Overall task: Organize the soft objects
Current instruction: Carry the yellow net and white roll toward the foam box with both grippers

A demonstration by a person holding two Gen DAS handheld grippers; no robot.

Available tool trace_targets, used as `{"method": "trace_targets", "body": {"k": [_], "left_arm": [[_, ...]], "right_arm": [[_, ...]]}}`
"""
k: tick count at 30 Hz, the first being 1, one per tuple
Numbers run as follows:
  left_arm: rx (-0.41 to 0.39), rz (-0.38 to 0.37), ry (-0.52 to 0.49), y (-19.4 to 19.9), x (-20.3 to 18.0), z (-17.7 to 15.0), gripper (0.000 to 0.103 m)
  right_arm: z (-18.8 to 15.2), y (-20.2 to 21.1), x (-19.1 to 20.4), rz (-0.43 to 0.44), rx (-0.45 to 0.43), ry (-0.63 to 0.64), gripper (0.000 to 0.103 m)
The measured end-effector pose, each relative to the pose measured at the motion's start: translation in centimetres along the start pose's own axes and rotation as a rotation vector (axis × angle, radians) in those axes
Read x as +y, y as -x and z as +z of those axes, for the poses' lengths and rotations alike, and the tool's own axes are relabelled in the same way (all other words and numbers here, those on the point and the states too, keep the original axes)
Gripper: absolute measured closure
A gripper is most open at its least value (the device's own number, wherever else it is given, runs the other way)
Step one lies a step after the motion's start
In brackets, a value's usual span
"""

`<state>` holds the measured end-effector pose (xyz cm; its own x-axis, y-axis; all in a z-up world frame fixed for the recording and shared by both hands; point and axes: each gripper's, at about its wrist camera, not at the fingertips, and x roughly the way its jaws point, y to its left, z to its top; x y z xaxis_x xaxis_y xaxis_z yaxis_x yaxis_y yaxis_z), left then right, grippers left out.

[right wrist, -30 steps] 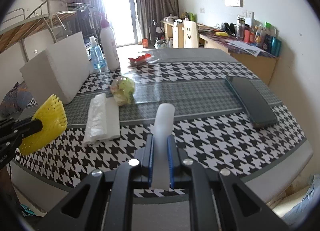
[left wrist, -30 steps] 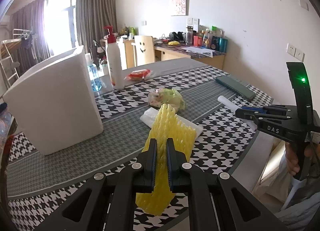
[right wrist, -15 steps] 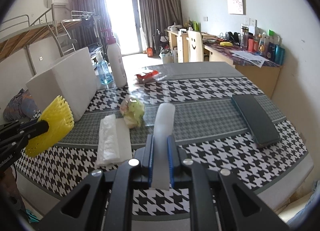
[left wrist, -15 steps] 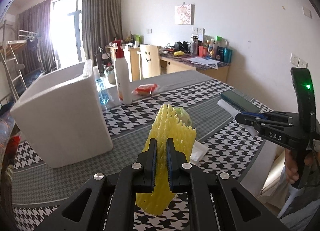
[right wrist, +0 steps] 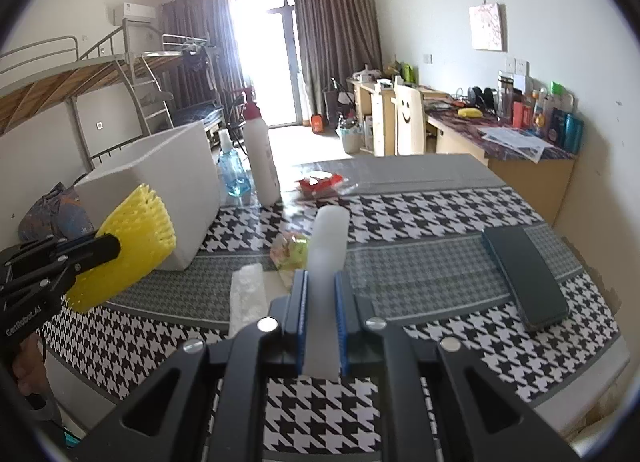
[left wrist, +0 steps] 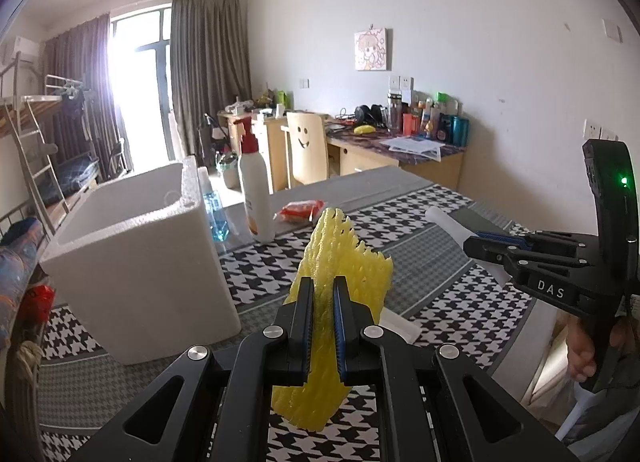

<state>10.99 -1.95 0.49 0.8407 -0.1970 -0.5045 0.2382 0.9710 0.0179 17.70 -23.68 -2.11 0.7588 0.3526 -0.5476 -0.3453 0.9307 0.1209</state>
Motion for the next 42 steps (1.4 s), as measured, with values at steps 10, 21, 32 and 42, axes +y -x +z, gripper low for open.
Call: {"method": "trace_targets", "body": {"k": [10, 21, 32, 42], "left_arm": [[-0.037, 0.008, -0.003, 0.5, 0.4, 1.3, 0.093], [-0.056, 0.022, 0.006, 0.3, 0.8, 2.5, 0.093], [-0.093, 0.038, 0.02, 1.0, 1.2, 3.5, 0.093], [-0.127, 0.086, 0.019, 1.0, 1.7, 4.7, 0.093]], "right_arm": [[1.1, -0.2, 0.5, 0.01, -0.036, 0.008, 0.087], [2.2, -0.2, 0.9, 0.028, -0.077, 0.016, 0.087], [3.6, -0.4, 1.3, 0.048, -0.106, 0.02, 0.087], [5.0, -0.6, 1.5, 0.057, -0.126, 0.015, 0.087]]}}
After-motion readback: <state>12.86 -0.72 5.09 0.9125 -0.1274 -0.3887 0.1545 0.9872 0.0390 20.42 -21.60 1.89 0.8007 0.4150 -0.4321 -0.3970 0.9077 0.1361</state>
